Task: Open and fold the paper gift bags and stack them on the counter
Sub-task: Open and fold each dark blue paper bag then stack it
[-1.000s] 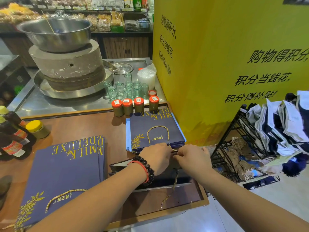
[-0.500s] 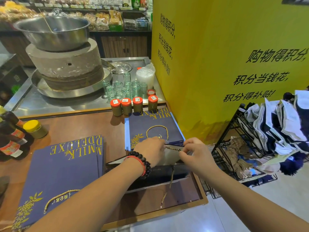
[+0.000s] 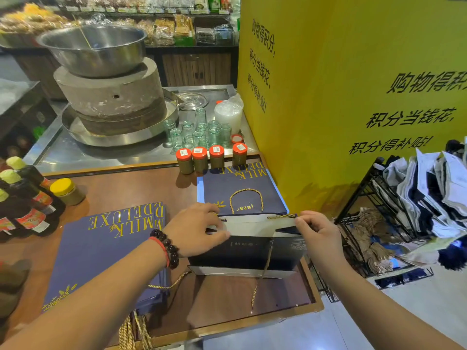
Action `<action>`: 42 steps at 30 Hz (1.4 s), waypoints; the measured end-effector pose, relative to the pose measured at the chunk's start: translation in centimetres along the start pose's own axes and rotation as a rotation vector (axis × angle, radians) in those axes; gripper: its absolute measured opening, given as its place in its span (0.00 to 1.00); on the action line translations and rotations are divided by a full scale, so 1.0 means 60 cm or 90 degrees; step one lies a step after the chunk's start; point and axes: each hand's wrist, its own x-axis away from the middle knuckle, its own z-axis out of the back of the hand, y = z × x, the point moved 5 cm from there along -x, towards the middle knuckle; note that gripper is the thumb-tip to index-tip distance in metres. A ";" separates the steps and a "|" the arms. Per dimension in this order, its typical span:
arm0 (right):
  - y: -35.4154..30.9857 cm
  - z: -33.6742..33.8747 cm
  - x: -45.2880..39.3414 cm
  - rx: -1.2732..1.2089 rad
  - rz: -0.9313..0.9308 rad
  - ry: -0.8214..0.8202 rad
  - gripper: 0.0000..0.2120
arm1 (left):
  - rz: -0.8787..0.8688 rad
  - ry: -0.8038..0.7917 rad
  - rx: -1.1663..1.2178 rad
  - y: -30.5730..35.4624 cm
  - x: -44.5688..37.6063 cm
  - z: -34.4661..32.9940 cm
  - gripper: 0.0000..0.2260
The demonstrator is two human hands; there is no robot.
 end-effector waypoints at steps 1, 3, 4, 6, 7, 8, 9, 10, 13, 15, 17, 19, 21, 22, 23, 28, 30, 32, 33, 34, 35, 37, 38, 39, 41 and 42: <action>0.006 -0.003 -0.003 -0.022 -0.016 0.005 0.06 | -0.031 -0.003 -0.032 0.000 0.004 -0.002 0.23; 0.021 -0.009 -0.011 -0.111 -0.088 0.009 0.05 | -0.084 0.017 -0.092 0.002 0.006 -0.005 0.15; 0.027 -0.010 -0.013 -0.178 -0.125 0.012 0.05 | -0.093 0.034 -0.105 0.002 0.005 -0.006 0.12; 0.028 -0.011 -0.015 -0.323 -0.192 0.018 0.07 | -0.072 0.063 -0.097 -0.001 0.004 -0.008 0.10; 0.027 -0.009 -0.016 -0.378 -0.213 0.026 0.08 | -0.057 0.074 -0.089 -0.003 0.002 -0.009 0.10; 0.028 -0.004 -0.017 -0.408 -0.229 0.040 0.09 | -0.047 0.085 -0.089 -0.005 0.000 -0.010 0.10; 0.033 0.001 -0.017 -0.424 -0.242 0.060 0.09 | -0.041 0.092 -0.093 -0.006 -0.001 -0.011 0.10; 0.040 0.007 -0.014 -0.426 -0.253 0.087 0.09 | -0.039 0.101 -0.095 -0.007 -0.003 -0.011 0.10; 0.080 0.016 0.016 -0.320 -0.290 0.193 0.08 | -0.045 0.119 -0.105 -0.011 -0.007 -0.013 0.09; 0.095 -0.009 0.046 -0.210 -0.293 0.137 0.08 | -0.058 0.135 -0.131 -0.012 -0.009 -0.016 0.07; 0.090 -0.061 0.074 -0.167 -0.265 -0.023 0.10 | -0.058 0.141 -0.144 -0.015 -0.008 -0.019 0.06; 0.078 -0.114 0.089 -0.120 -0.234 -0.179 0.14 | -0.066 0.143 -0.149 -0.018 -0.006 -0.023 0.06; 0.078 -0.156 0.098 -0.095 -0.236 -0.276 0.09 | -0.078 0.144 -0.148 -0.022 -0.006 -0.026 0.06; 0.087 -0.169 0.102 -0.091 -0.257 -0.297 0.04 | -0.077 0.144 -0.151 -0.024 -0.006 -0.027 0.06; 0.101 -0.176 0.105 -0.087 -0.277 -0.300 0.03 | -0.073 0.145 -0.155 -0.025 -0.006 -0.029 0.06; 0.261 -0.129 0.132 0.145 -0.413 -0.197 0.11 | -0.055 0.176 -0.164 -0.020 -0.002 -0.031 0.15; 0.320 -0.085 0.161 0.147 -0.456 -0.180 0.12 | -0.044 0.184 -0.165 -0.021 -0.003 -0.030 0.17; 0.355 -0.044 0.191 0.147 -0.491 -0.181 0.12 | -0.043 0.175 -0.169 -0.022 -0.007 -0.032 0.18; 0.370 -0.029 0.202 0.142 -0.511 -0.168 0.12 | -0.046 0.171 -0.172 -0.022 -0.010 -0.033 0.19; 0.383 -0.018 0.210 0.126 -0.533 -0.141 0.13 | -0.049 0.167 -0.175 -0.022 -0.011 -0.034 0.19; 0.390 -0.010 0.214 0.110 -0.543 -0.104 0.14 | -0.050 0.163 -0.178 -0.021 -0.012 -0.035 0.19; 0.390 -0.008 0.217 0.078 -0.556 -0.071 0.15 | -0.048 0.154 -0.169 -0.021 -0.012 -0.033 0.18; 0.384 -0.011 0.221 0.054 -0.565 -0.074 0.14 | -0.045 0.150 -0.161 -0.021 -0.013 -0.031 0.17; 0.378 -0.015 0.225 0.020 -0.574 -0.083 0.13 | -0.039 0.145 -0.153 -0.022 -0.014 -0.030 0.15; 0.355 -0.023 0.233 -0.042 -0.588 -0.099 0.10 | -0.026 0.129 -0.134 -0.025 -0.016 -0.029 0.10; 0.342 -0.030 0.235 -0.075 -0.591 -0.105 0.09 | -0.022 0.123 -0.128 -0.026 -0.017 -0.028 0.08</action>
